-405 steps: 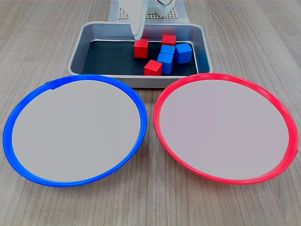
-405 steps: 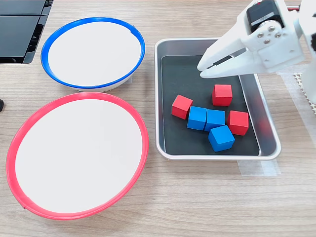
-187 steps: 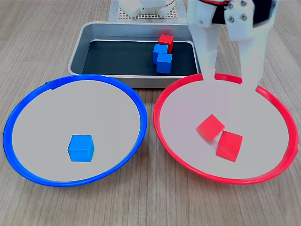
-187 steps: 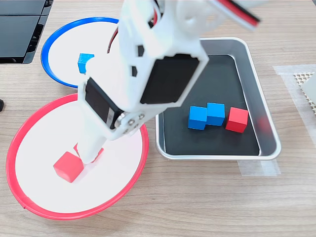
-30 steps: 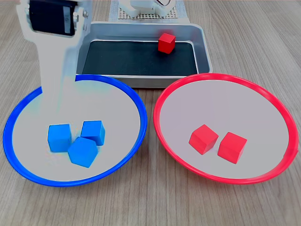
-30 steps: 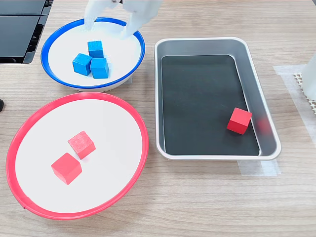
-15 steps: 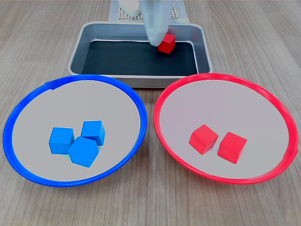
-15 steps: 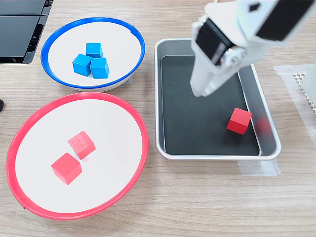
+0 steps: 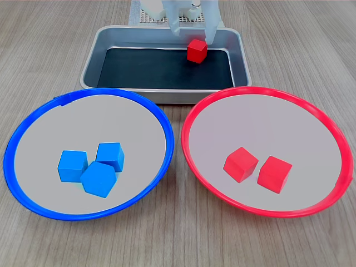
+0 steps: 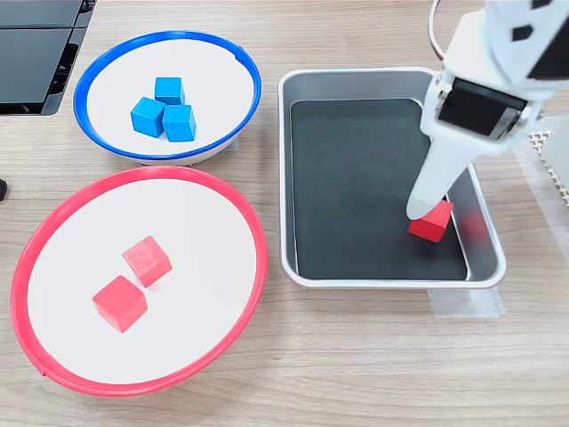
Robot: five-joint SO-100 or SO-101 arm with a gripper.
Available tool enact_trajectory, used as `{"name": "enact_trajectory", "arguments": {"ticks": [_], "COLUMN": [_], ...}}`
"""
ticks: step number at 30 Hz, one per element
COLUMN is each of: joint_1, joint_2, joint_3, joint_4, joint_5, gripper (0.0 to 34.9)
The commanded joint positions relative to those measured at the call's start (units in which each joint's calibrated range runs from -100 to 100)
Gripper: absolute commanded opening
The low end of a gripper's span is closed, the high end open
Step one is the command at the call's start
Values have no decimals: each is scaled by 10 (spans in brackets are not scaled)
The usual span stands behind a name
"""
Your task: Move six blocks from tray to matching dishes
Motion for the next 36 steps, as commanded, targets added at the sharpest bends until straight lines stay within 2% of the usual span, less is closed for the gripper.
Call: {"name": "enact_trajectory", "arguments": {"ticks": [1, 6, 12, 14, 16, 19, 21, 24, 27, 33, 34, 36], "joint_1": [-13, -36, -53, -57, -58, -56, -67, -88, -97, -99, -99, -99], "joint_2": [6, 19, 53, 63, 71, 86, 114, 192, 366, 545, 561, 574], "joint_3": [11, 34, 42, 36, 29, -26, -147, -347, -600, -744, -750, -743], "joint_4": [-7, -33, -65, -73, -80, -44, 33, 66, 29, -43, -51, -61], "joint_5": [16, 13, 8, 6, 2, -1, -23, -96, -190, -201, -195, -181], "gripper": [217, 203, 149, 100, 3, 2, 2, 2, 1, 3, 46, 162]}}
